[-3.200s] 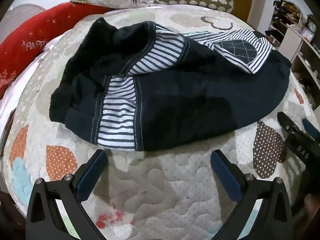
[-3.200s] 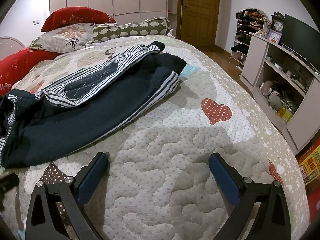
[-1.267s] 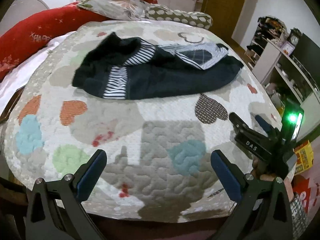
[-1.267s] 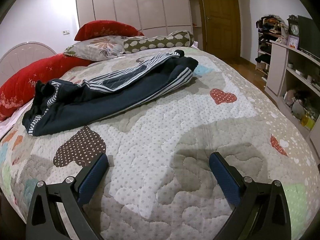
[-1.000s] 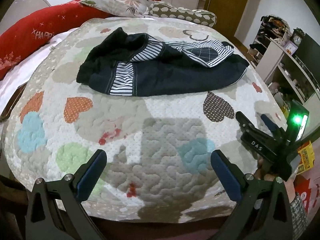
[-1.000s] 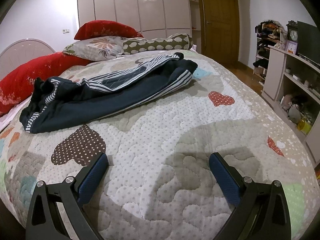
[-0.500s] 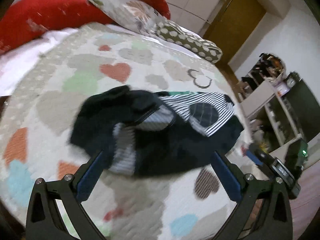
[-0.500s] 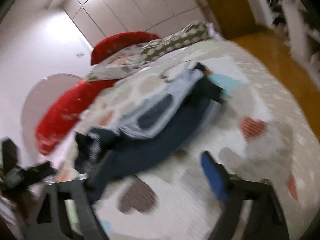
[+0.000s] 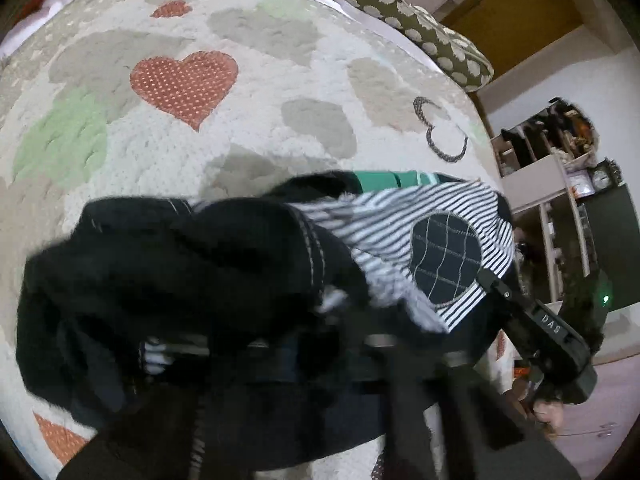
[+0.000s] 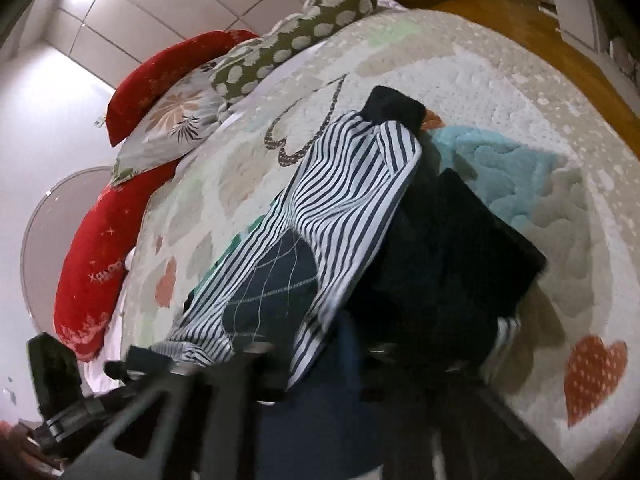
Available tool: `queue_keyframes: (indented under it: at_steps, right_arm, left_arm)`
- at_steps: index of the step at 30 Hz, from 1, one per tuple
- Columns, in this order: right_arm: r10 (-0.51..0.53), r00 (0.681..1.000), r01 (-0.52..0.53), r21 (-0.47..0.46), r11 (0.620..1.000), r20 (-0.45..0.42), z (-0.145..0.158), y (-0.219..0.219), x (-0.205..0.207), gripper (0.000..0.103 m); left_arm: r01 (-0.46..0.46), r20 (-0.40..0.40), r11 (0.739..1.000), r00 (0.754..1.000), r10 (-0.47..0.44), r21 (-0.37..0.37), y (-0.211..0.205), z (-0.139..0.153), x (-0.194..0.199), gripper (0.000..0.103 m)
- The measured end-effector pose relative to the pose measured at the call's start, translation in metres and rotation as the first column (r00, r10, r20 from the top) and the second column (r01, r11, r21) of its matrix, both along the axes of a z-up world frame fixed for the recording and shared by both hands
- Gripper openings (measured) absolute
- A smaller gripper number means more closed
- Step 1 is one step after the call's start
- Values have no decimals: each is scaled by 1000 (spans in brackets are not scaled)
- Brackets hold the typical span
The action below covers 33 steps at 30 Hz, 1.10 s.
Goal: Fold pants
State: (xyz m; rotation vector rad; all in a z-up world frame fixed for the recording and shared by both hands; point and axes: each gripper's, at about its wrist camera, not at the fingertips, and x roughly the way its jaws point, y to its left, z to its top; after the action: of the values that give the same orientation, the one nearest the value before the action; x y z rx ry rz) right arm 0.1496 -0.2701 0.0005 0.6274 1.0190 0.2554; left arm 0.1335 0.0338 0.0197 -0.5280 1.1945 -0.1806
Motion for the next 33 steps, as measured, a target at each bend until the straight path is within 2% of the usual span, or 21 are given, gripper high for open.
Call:
queue_keyframes:
  at_steps: [4,7,9,11,13,14,15,16,17,18,20,21,22,24,25,28,30,33]
  right_arm:
    - [43,997,-42,-29,999,60,22,3,4,5]
    - [90,989,-83,-63,995,118,49,16,15,5]
    - [121,982,-106,-103,989,144,63,33,32,5]
    - [146,975,-122,-149,981,167,74,52,53,5]
    - [155,973,-127,-161,979,174,78,71,79,6]
    - [154,973,-126,-162,979,174,77,79,92,10]
    - [145,975,-114,-181,977,169,76,87,105,24]
    - [135,977,-97,-217,971,167,75,93,115,34]
    - [132,977,-88,-242,966,170,75,97,120,53]
    - [127,975,-74,-268,960,184,78,99,122,59]
    - [118,967,-57,-261,964,227,86,94,115,63]
    - [117,964,-55,-254,966,238,90,87,107,70]
    - [113,965,-51,-253,966,238,92,80,100,71]
    - [94,967,-36,-239,970,235,91,58,78,71]
    - [81,971,-26,-240,971,227,88,44,67,71]
    - [23,981,29,-265,964,190,71,-1,24,71]
    - [-31,986,79,-292,953,166,55,-29,-6,71]
    - [-85,989,114,-254,960,124,32,-53,-32,71]
  left_arm:
    - [-57,71,997,996,60,-48,27,19,0,8]
    - [-98,104,995,990,100,-29,47,30,17,8]
    - [-131,99,991,986,133,-25,61,32,32,8]
    - [-199,103,980,974,200,-22,82,33,49,11]
    - [-276,110,961,956,273,18,104,31,65,14]
    - [-305,105,952,948,301,30,115,30,71,16]
    - [-321,92,947,943,318,20,126,28,76,19]
    - [-329,71,944,941,330,-26,137,26,78,26]
    - [-329,63,941,941,334,-71,145,27,76,36]
    - [-324,72,939,940,333,-117,151,32,71,41]
    - [-301,135,942,937,321,-149,160,50,55,68]
    - [-295,162,945,935,316,-143,162,58,46,73]
    - [-284,188,950,934,305,-131,163,66,33,78]
    - [-249,209,966,943,259,-73,159,74,14,83]
    - [-226,205,974,952,226,-21,155,74,3,86]
    - [-188,158,975,973,169,116,150,54,-30,87]
    - [-149,93,976,986,136,156,145,30,-46,87]
    - [-99,14,981,995,98,169,133,-3,-60,87]
